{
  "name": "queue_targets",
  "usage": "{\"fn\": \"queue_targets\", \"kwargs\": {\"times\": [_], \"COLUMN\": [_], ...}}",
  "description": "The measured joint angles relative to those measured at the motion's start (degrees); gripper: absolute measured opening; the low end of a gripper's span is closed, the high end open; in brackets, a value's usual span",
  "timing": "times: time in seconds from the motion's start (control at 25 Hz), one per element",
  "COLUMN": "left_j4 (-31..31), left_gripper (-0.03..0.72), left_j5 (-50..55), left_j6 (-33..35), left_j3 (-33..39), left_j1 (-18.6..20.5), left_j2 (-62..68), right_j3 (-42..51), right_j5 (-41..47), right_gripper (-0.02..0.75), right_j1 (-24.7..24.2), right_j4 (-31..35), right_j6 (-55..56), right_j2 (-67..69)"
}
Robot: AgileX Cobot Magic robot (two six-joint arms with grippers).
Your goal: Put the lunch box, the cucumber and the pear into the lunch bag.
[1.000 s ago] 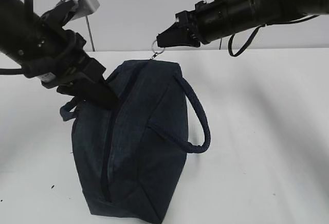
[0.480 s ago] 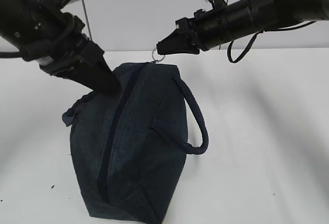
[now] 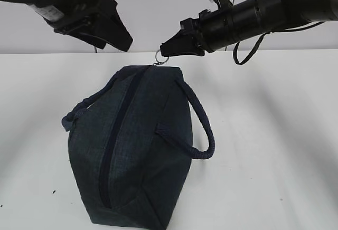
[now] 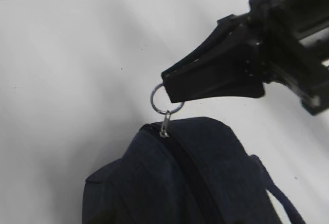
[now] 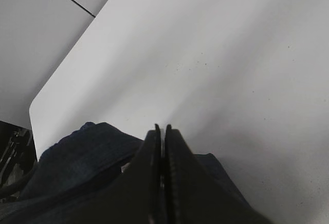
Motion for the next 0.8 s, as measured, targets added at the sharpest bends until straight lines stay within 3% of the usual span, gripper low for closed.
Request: {"fn": "queue_targets", "kwargs": {"times": [0.4, 0.8], "left_j4": [0.53, 1.61], "left_gripper": [0.395, 0.097], "left_j5": [3.07, 5.00], "left_j6": [-0.41, -0.64], "left_j3": [-8.01, -8.59], "left_j1": [0.00, 0.00], "left_j2": [12.08, 13.77], "right_j3": [0.00, 0.00], "right_j5": [0.50, 0.58], "right_gripper": [0.006, 0.006], "right_j1": [0.00, 0.00], "right_j4": [0.00, -0.11], "right_j6": [0.00, 0.00], "right_j2": [0.00, 0.00]}}
